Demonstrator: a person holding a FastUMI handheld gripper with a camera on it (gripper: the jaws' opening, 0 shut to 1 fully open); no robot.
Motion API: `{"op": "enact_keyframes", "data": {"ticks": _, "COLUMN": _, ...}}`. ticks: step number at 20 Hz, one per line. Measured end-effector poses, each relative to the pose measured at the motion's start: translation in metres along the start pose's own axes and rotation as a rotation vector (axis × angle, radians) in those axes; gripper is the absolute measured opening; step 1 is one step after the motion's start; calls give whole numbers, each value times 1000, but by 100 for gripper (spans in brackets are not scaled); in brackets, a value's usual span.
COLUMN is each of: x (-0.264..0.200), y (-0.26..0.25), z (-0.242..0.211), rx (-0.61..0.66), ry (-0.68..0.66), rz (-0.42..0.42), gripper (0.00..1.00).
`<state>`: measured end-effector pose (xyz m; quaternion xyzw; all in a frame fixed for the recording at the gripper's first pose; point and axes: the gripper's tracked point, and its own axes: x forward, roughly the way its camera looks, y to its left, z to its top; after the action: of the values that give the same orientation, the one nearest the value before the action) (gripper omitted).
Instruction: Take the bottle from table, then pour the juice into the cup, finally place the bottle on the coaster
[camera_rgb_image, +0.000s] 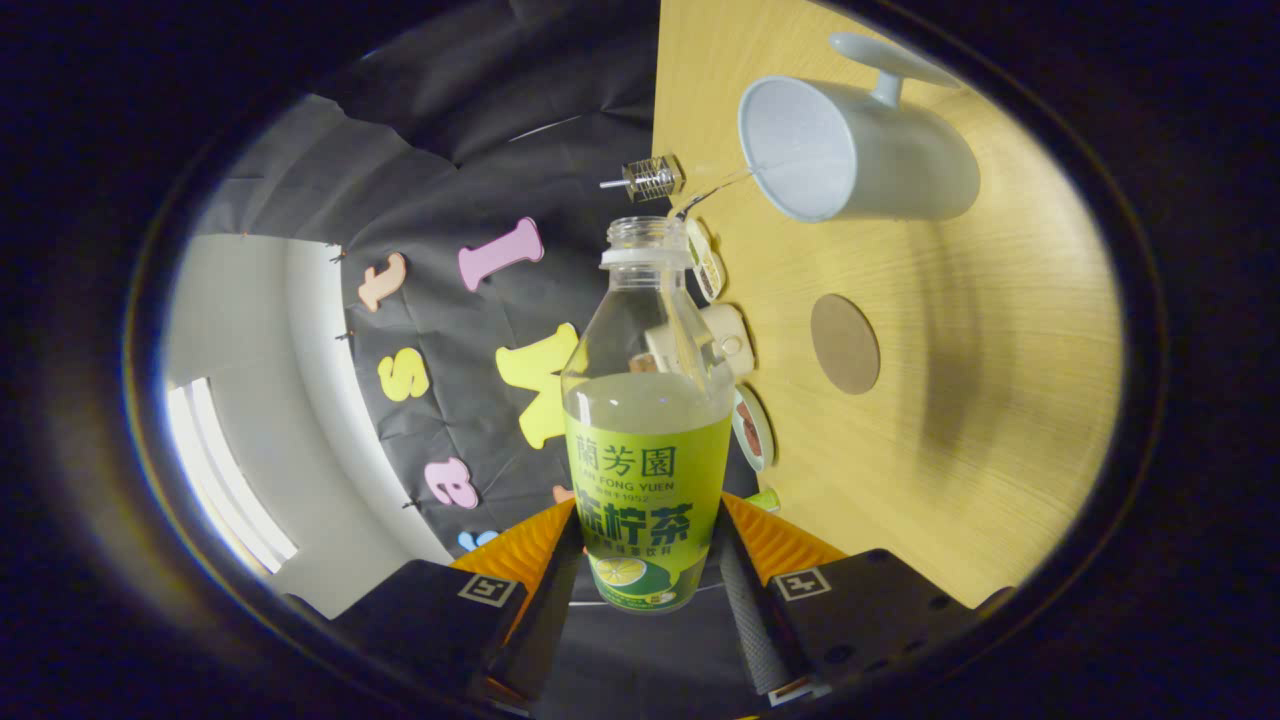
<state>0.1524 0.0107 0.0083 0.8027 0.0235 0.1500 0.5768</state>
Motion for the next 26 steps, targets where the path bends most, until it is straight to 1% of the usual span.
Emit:
{"op": "enact_keyframes", "data": {"ticks": 13, "x": -3, "y": 19, "z": -3, "rx": 62, "ry": -4, "rz": 34, "gripper": 78}}
{"op": "enact_keyframes", "data": {"ticks": 17, "x": -2, "y": 29, "z": -2, "rx": 89, "ry": -9, "rz": 58, "gripper": 78}}
{"op": "enact_keyframes", "data": {"ticks": 26, "x": -2, "y": 40, "z": -1, "rx": 130, "ry": -19, "rz": 76, "gripper": 78}}
